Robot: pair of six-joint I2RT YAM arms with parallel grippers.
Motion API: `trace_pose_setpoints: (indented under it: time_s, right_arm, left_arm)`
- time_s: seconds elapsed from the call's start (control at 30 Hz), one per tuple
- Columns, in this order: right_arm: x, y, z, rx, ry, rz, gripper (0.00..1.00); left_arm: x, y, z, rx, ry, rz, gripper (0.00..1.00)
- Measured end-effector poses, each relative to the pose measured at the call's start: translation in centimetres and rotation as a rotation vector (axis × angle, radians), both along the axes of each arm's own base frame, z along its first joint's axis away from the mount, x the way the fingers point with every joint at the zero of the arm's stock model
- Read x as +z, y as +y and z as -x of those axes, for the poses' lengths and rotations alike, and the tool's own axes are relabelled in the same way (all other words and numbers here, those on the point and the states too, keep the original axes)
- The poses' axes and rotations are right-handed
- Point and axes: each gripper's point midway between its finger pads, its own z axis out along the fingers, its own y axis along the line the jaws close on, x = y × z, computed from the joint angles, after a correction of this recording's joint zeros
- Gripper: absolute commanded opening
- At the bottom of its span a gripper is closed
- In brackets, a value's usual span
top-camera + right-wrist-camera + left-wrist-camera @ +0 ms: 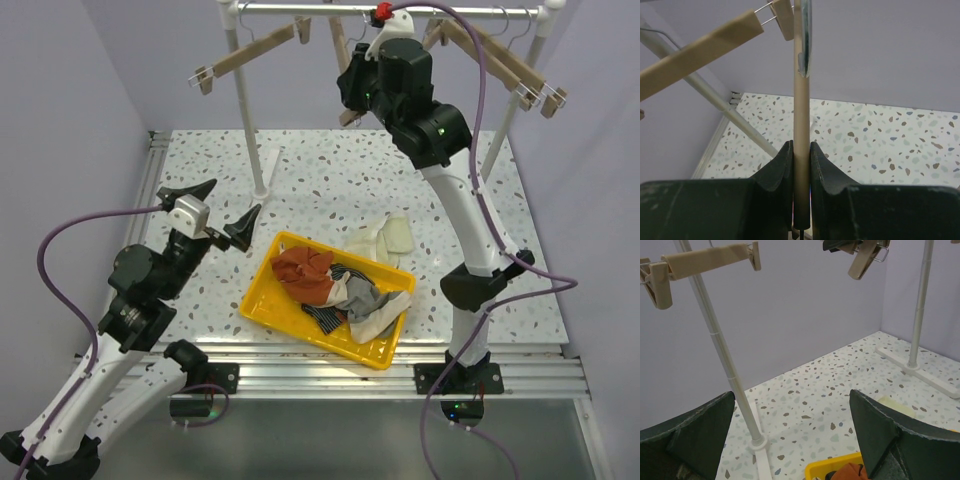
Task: Remove the underwear clipped to the hanger
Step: Place the hanger at the clothesline.
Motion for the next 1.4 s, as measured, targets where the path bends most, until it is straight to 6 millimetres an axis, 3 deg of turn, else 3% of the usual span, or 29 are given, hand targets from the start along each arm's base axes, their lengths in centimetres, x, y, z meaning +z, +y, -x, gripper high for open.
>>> trace_pose_setpoints:
  time_s: [0.2,0.57,0.83,1.0,1.07,1.17,1.4]
  right_arm:
    - [-0.5,-0.5,-1.7,-0.039,-0.005,-0.009,0.00]
    - [1.1,-0.9,-3.0,-0.067,-0.074,-0.044,0.00]
    - [-1.0,-1.7,-5.3,-0.100,-0.040,-0.023,0.00]
    - [-1.1,-1.9,-5.9,-0.107,-0.046,-0.026,0.00]
    - [-1.2,-1.9,-6.0,-0.106,-0.046,-0.025,0.07]
    - [-1.3,-1.9,-6.2,-0.106,-0.051,-0.022,0.38]
    - [-2.7,-2.3,-5.4,-0.078,-0.052,0.035,0.61]
  left_arm:
    - [-0.1,0.0,0.0,0.002,0.004,0.006,1.00]
    - [-0.7,-0.3,-0.5,0.002,0.023,-0.006,1.00]
    - [-0.7,-0.3,-0.5,0.002,0.023,-0.006,1.00]
    - [-0.6,-0.3,-0.5,0.001,0.022,-0.003,1.00]
    - [-0.6,-0.3,-0.4,0.000,0.023,0.000,1.00]
    - [-0.6,-0.3,-0.4,-0.001,0.024,0.003,1.00]
    - [-0.6,-0.2,-0.3,-0.001,0.021,0.008,1.00]
